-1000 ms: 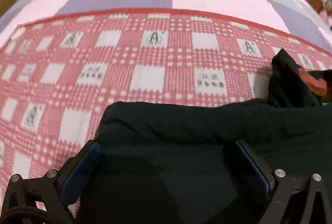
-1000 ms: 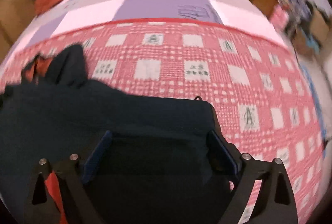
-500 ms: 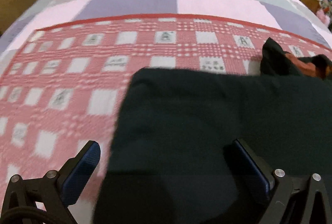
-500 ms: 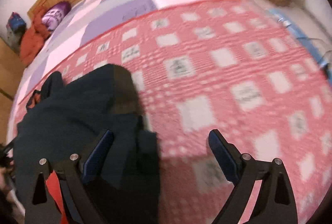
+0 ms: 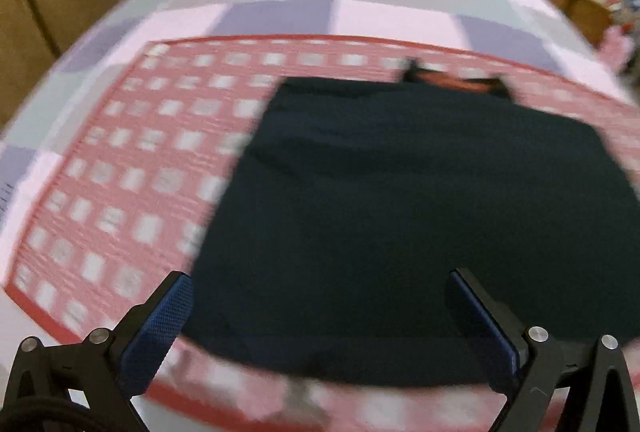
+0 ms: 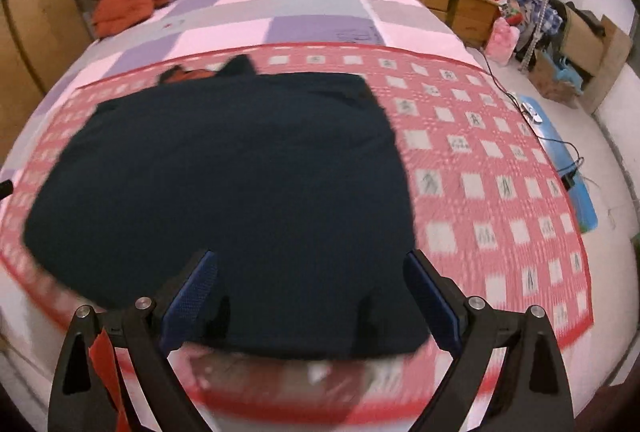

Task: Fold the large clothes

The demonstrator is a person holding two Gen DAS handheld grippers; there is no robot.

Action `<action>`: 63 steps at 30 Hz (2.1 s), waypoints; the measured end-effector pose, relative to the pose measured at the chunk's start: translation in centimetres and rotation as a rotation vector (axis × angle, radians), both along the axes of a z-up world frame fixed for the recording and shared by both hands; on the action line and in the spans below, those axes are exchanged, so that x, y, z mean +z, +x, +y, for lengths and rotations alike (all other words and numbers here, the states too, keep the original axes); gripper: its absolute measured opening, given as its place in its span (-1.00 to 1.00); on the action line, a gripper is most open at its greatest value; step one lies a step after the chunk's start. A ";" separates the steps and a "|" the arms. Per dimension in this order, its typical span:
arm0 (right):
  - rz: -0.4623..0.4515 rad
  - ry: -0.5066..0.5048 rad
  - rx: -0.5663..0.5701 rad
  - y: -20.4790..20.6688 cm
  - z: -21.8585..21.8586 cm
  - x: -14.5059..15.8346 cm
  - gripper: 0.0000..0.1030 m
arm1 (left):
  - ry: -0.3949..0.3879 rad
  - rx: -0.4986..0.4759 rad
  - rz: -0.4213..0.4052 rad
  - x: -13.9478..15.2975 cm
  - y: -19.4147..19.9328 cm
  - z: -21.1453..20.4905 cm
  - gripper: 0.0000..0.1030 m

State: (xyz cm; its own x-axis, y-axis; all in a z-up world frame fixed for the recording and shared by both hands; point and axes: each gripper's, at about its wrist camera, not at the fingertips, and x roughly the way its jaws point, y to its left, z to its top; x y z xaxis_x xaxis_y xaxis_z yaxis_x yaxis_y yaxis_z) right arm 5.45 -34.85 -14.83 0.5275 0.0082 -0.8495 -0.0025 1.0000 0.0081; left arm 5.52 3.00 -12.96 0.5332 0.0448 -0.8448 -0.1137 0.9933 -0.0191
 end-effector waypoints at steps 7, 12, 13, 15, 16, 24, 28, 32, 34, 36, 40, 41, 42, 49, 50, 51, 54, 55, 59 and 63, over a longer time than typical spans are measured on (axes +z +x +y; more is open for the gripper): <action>0.006 0.004 -0.129 -8.4 5.1 7.8 0.86 | -0.059 -0.088 0.061 5.8 -5.7 -4.2 1.00; 0.133 0.058 -0.139 -12.5 8.2 10.8 0.86 | -0.019 -0.098 0.096 8.9 -9.5 -4.8 1.00; 0.142 0.062 -0.135 -13.2 8.9 11.5 0.86 | -0.037 -0.091 0.107 9.6 -10.1 -4.6 1.00; 0.163 0.043 -0.143 -14.9 10.6 13.1 0.86 | -0.055 -0.084 0.131 10.8 -11.0 -4.4 1.00; 0.172 0.050 -0.144 -15.4 11.0 13.6 0.86 | -0.054 -0.082 0.137 11.3 -11.4 -4.3 1.00; 0.201 0.068 -0.145 -19.9 14.7 17.5 0.86 | -0.042 -0.125 0.100 15.7 -15.5 -4.5 1.00; 0.168 0.064 -0.168 -20.9 14.6 19.1 0.86 | -0.046 -0.142 0.100 16.4 -16.5 -4.6 1.00; 0.154 0.062 -0.174 -21.8 14.7 20.0 0.86 | -0.052 -0.142 0.083 17.0 -16.8 -4.3 1.00; 0.151 0.058 -0.172 -22.0 14.8 20.4 0.86 | -0.052 -0.142 0.078 17.3 -16.8 -4.3 1.00; 0.145 0.057 -0.168 -22.1 14.9 20.8 0.86 | -0.047 -0.146 0.072 17.4 -16.8 -4.4 1.00; 0.136 0.052 -0.160 -22.1 15.2 21.2 0.86 | -0.041 -0.160 0.073 17.5 -16.8 -4.7 1.00; 0.134 0.051 -0.159 -22.1 15.2 21.4 0.86 | -0.039 -0.163 0.071 17.6 -16.7 -4.8 1.00; 0.131 0.049 -0.158 -22.0 15.3 21.5 0.86 | -0.038 -0.165 0.069 17.7 -16.7 -4.9 1.00; 0.123 0.040 -0.152 -21.3 15.5 21.9 0.86 | -0.033 -0.174 0.065 18.0 -16.1 -5.0 1.00; 0.122 0.038 -0.151 -21.2 15.6 22.0 0.86 | -0.032 -0.174 0.065 18.0 -16.1 -5.0 1.00; 0.120 0.037 -0.151 -21.2 15.6 22.0 0.86 | -0.031 -0.174 0.064 18.0 -16.1 -5.0 1.00; 0.118 0.036 -0.150 -21.0 15.7 22.2 0.86 | -0.024 -0.175 0.060 18.0 -16.1 -5.1 1.00; 0.118 0.035 -0.149 -20.8 15.7 22.2 0.86 | -0.020 -0.177 0.061 17.9 -16.0 -5.0 1.00; 0.118 0.037 -0.147 -20.7 15.8 22.3 0.86 | -0.011 -0.183 0.064 17.6 -15.8 -5.1 1.00; 0.120 0.038 -0.149 -20.5 15.8 22.3 0.86 | -0.005 -0.193 0.066 17.5 -15.7 -5.0 1.00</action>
State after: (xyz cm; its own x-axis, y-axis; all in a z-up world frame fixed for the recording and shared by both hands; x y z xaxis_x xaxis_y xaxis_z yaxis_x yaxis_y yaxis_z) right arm -15.04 -19.08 7.51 0.4204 -0.0290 -0.9069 0.1484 0.9882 0.0372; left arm -10.23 -2.04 4.59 0.4748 -0.0573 -0.8782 0.0771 0.9968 -0.0233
